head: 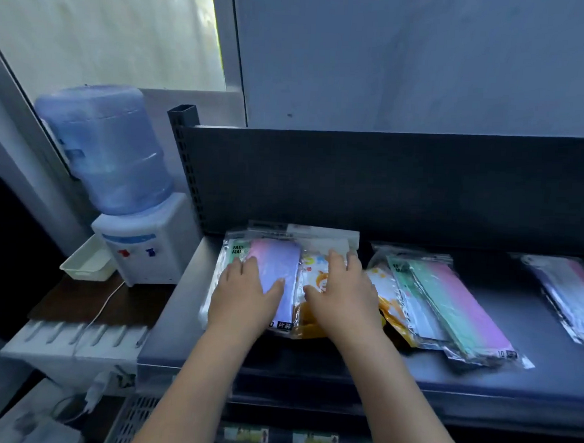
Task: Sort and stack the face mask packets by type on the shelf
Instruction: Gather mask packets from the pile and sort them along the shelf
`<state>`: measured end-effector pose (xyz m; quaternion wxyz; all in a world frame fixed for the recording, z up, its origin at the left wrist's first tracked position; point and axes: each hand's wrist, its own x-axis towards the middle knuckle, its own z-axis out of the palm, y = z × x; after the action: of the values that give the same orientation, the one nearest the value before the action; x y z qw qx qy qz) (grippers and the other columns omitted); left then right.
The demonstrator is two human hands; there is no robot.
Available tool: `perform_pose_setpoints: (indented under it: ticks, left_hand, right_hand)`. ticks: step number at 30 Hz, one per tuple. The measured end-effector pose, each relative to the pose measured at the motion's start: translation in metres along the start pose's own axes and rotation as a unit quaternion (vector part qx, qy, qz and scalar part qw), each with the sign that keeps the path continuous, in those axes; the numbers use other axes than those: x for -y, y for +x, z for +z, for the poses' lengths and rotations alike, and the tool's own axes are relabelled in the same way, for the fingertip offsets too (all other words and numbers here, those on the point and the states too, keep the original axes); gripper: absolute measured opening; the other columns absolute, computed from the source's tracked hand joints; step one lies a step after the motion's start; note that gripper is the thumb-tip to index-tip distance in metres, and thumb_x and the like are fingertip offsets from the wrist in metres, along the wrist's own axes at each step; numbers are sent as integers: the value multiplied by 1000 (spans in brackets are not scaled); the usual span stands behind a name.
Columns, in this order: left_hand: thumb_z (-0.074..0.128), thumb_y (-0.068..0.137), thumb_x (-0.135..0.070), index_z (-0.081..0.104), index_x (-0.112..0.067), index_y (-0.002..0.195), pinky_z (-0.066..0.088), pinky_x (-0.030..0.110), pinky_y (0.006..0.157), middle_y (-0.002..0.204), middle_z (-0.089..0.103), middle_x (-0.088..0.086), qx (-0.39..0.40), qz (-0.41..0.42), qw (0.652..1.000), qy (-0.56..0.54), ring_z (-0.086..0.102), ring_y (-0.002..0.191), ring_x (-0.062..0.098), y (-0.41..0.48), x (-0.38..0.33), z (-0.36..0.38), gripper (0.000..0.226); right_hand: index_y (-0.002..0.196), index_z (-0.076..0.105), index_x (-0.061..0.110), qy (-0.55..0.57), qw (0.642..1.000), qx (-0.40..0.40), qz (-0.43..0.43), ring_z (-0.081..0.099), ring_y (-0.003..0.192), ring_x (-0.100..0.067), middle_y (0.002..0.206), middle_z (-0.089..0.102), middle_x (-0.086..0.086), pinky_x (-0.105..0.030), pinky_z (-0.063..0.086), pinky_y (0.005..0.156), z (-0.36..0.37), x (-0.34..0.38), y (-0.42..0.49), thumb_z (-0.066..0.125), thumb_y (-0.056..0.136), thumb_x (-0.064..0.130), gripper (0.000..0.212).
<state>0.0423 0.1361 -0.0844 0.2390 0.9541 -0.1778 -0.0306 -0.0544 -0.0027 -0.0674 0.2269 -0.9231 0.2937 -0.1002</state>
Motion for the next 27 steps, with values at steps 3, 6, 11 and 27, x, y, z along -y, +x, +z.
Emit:
perform_pose_setpoints:
  ticks: [3,6,11,27]
  left_hand:
    - [61,93,-52,48,-10,144,39,42,110,143,54,11,-8,3,999,-35,45,135,32,4,0,1,68]
    - [65,91,-50,51,-9,139,43,44,106,137,57,12,-15,-1,998,-67,47,131,33,3,0,1,65]
    - [71,90,-48,48,-10,146,42,42,107,141,55,9,-49,8,992,-118,46,133,31,-5,1,5,72]
    - [80,83,-44,47,-13,144,48,38,92,135,60,9,-51,-41,968,-241,56,123,33,-3,5,0,76]
  right_hand:
    - [151,48,20,152,986,-68,-3,47,137,-30,159,36,-4,-39,46,101,0,0,3,67,89,16,65]
    - [147,54,17,297,946,-120,59,52,130,-22,148,45,1,-36,50,99,-5,1,5,61,86,2,63]
    - [144,55,10,257,953,-115,111,59,118,-25,140,55,-6,-45,55,94,-11,8,2,57,92,10,52]
    - [151,49,23,323,935,-62,134,61,106,-21,143,55,-4,-32,55,68,-20,10,6,58,94,19,58]
